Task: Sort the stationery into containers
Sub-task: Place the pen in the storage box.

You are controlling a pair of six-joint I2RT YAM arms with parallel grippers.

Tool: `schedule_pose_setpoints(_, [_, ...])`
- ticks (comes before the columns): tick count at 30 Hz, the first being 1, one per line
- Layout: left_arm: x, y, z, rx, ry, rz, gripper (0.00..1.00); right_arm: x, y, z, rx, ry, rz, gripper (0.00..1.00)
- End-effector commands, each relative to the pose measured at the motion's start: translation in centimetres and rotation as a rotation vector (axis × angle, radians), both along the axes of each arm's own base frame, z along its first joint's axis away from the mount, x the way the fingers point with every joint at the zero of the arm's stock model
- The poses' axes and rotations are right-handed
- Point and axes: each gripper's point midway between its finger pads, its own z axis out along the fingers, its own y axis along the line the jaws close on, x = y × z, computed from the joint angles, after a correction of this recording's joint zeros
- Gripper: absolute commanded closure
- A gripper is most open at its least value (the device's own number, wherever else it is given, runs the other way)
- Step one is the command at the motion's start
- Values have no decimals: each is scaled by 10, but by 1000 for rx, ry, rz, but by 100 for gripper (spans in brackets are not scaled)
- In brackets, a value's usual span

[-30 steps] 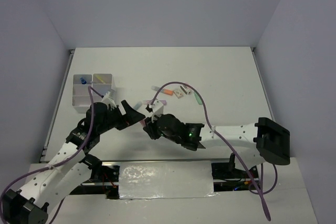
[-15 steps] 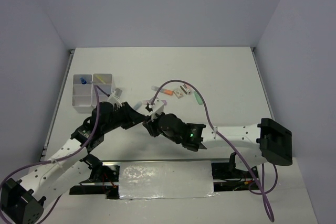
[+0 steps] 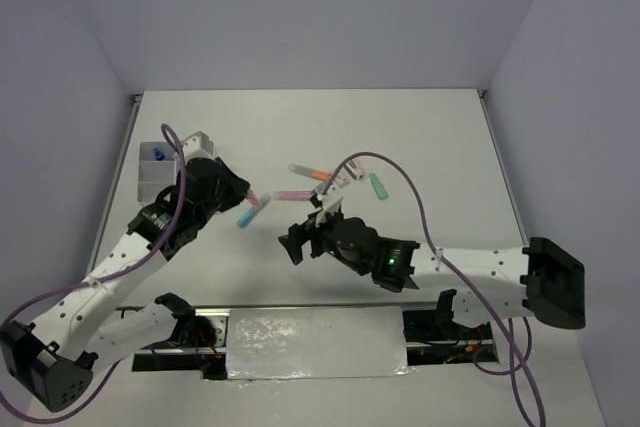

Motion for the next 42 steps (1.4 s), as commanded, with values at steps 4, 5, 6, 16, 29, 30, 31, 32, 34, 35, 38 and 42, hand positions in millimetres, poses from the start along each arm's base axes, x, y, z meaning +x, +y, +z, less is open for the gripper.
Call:
schedule_pose_setpoints(4, [47, 120, 37, 267, -54, 550, 100, -4, -35, 31, 122, -5, -54, 0])
schedule_pose_setpoints(5, [53, 133, 34, 290, -39, 609, 100, -6, -40, 32, 119, -4, -54, 0])
schedule_pose_setpoints(6, [59, 141, 38, 293, -43, 651, 100, -7, -43, 31, 118, -2, -54, 0])
schedule_pose_setpoints(16, [105, 197, 4, 400, 78, 821, 89, -12, -70, 40, 117, -3, -87, 0])
schedule_pose_setpoints(29, [118, 199, -32, 398, 53, 812, 52, -21, -74, 67, 169, -26, -27, 0])
schedule_pose_setpoints(30, [118, 198, -34, 391, 54, 814, 43, -20, -74, 68, 169, -27, -30, 0])
schedule_pose_setpoints(31, [115, 198, -39, 391, 63, 811, 37, -20, -73, 67, 163, -25, -30, 0])
schedule_pose_setpoints(32, [113, 199, -42, 392, 70, 811, 32, -19, -73, 66, 157, -25, -31, 0])
schedule_pose_setpoints(34, [110, 198, -45, 379, 73, 811, 12, -17, -70, 63, 144, -14, -27, 0])
schedule_pose_setpoints(35, [109, 196, -45, 369, 75, 806, 9, -13, -69, 62, 147, 0, -32, 0])
schedule_pose_setpoints(38, [104, 186, -35, 346, 81, 732, 1, 13, -66, 40, 78, 100, -58, 0])
schedule_pose_setpoints(42, [91, 161, 4, 293, 45, 566, 1, 43, -40, 8, -116, 166, 91, 0])
